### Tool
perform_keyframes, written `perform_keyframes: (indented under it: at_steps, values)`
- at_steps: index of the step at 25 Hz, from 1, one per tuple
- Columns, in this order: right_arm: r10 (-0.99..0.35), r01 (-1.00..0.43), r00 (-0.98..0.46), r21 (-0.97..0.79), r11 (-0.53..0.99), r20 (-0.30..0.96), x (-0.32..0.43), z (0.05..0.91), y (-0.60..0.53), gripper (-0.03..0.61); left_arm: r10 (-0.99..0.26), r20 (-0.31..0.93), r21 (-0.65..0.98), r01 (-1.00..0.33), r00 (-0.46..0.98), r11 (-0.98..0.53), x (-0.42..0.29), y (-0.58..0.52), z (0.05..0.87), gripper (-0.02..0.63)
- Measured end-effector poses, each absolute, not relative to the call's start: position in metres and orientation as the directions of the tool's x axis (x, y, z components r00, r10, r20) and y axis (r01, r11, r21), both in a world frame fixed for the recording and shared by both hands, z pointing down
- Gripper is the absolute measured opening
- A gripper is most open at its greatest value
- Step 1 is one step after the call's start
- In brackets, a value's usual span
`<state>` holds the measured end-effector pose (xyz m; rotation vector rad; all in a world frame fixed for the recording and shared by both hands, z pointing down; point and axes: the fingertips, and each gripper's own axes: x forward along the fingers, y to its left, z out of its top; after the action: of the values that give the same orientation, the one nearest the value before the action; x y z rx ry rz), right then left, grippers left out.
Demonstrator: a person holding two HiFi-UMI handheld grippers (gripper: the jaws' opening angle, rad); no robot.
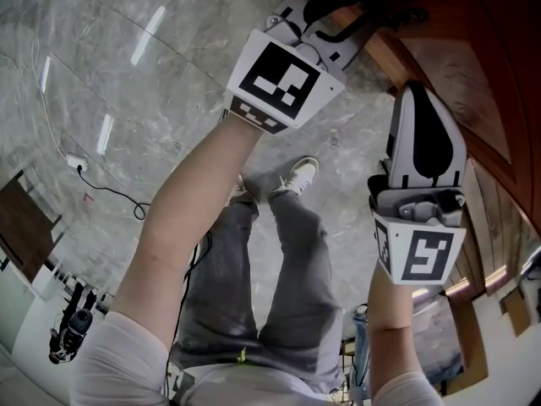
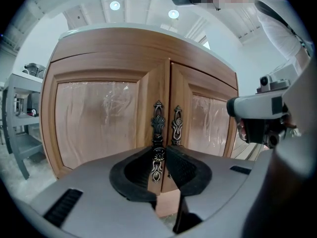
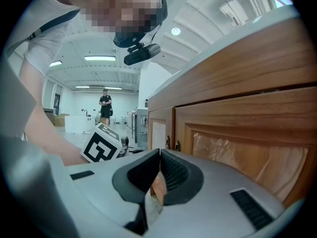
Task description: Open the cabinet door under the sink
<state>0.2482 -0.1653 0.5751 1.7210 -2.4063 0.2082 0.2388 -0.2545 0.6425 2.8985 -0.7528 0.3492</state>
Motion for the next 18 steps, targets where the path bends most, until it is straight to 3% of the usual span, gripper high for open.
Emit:
perform_keyframes:
  at_steps: [18]
  values:
    - [-0.934, -0.946, -0.302, 0.063, 0.319, 0.192, 0.243, 0.556, -0.21, 0.032, -0.416, 0.261, 0.083, -0.45, 0.871, -0.889, 0.211, -0.238, 0.638, 0.091]
